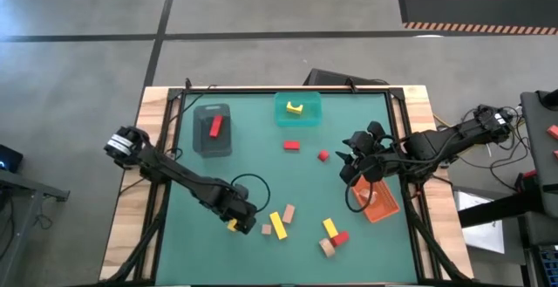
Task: Sort & place blocks by color
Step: Put the yellow block into the green bin
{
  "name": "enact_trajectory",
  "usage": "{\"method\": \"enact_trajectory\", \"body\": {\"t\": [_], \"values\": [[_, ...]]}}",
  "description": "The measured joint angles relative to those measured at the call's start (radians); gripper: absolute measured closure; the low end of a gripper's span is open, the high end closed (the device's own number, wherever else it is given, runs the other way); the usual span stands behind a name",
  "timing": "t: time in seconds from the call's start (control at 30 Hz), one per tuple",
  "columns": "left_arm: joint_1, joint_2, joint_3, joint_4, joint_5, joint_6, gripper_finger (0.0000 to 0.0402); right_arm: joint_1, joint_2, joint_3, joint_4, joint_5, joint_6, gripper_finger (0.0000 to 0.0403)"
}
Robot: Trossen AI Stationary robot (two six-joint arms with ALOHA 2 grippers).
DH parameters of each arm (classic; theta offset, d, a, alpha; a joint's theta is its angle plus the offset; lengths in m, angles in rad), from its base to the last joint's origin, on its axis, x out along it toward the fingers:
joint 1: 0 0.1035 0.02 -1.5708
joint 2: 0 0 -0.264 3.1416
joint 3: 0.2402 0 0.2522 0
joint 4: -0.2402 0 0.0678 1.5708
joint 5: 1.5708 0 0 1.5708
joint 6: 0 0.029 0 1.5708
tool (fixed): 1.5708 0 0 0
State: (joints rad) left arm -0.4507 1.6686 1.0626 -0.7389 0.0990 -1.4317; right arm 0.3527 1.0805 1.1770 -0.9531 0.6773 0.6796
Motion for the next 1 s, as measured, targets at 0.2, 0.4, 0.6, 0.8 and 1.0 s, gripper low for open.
{"method": "enact_trajectory", "body": {"t": [0.2, 0.4, 0.6, 0.8, 1.0], "values": [[0.0, 0.054, -0.007, 0.011, 0.003, -0.002, 0.0137, 0.0, 0.0, -0.002, -0.001, -0.003, -0.002, 0.0225], [0.0, 0.101, -0.006, 0.033, 0.004, -0.002, 0.0181, 0.0, 0.0, -0.003, -0.002, -0.004, -0.003, 0.0225], [-0.001, 0.114, -0.005, 0.017, 0.004, -0.002, 0.0268, 0.0, -0.001, -0.003, 0.0, -0.004, 0.0, 0.0225], [-0.001, 0.092, -0.008, 0.042, 0.004, 0.002, 0.0287, 0.0, -0.001, -0.003, 0.013, -0.004, 0.011, 0.0225], [-0.001, -0.025, -0.001, 0.029, 0.005, 0.046, 0.0287, 0.0, -0.001, 0.032, 0.023, -0.069, 0.017, 0.0225]]}}
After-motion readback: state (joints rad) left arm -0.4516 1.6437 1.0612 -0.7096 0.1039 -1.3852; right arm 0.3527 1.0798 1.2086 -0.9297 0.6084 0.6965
